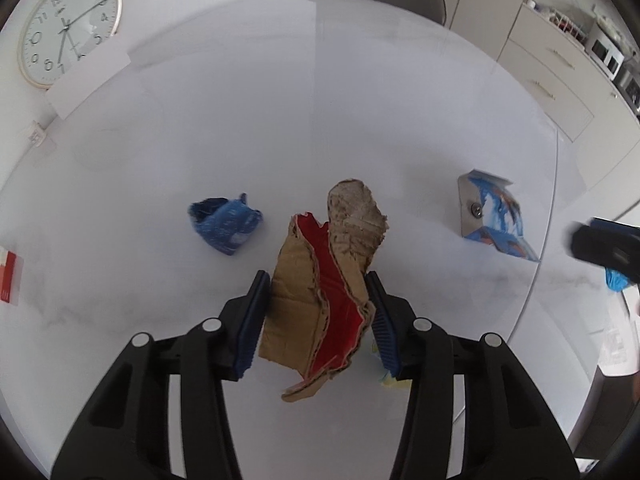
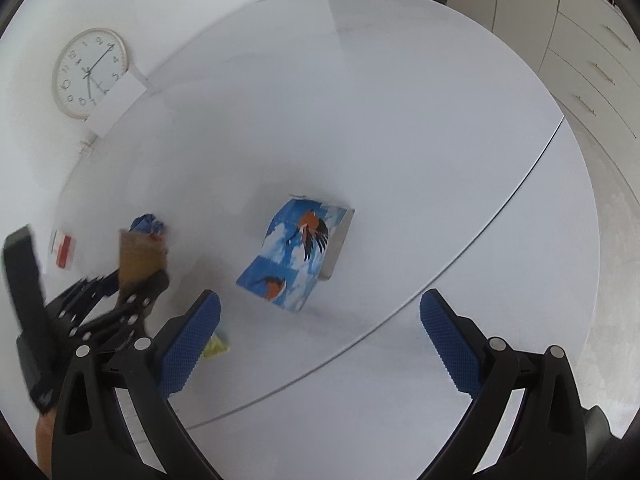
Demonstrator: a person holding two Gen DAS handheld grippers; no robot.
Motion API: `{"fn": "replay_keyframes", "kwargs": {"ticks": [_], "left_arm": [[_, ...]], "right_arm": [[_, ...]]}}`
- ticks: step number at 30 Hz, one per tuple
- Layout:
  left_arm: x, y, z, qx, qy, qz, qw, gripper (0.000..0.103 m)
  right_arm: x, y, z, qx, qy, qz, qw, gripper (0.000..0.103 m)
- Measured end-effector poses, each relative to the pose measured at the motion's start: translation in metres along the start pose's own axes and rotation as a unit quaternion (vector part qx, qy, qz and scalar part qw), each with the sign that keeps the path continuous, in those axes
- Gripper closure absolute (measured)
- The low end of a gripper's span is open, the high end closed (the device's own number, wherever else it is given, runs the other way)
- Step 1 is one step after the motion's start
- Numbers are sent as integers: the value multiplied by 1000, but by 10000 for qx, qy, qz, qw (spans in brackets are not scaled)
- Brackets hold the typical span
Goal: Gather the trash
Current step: 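Grasp the blue bird-print box with the right tool while the left tool holds the cardboard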
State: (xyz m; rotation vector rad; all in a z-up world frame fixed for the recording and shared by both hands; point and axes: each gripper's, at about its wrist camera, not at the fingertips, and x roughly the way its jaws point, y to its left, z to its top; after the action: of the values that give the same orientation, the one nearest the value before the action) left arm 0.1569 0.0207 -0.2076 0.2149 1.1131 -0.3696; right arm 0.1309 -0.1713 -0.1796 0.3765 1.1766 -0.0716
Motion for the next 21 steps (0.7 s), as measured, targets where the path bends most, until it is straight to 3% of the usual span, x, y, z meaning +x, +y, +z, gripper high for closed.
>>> {"fn": "replay_keyframes", "kwargs": {"ticks": [5,8,13,21], "left_arm": [[-30,10,-10,-232,-226,43,9995,56],[-43,18,-16,-381,-294,93,9988,56],[-67,21,-38,-654,-359,187,9970,56],[-81,16,-45,-800,-431,215,9956,56]], "right_arm": [[48,12,25,379,217,-353,9984,4],[68,19,31,429,348,-594,9967,15],[77,26,30,265,506,-636,9963,54],[35,20,14,-109,185,-260,9994,54]]}}
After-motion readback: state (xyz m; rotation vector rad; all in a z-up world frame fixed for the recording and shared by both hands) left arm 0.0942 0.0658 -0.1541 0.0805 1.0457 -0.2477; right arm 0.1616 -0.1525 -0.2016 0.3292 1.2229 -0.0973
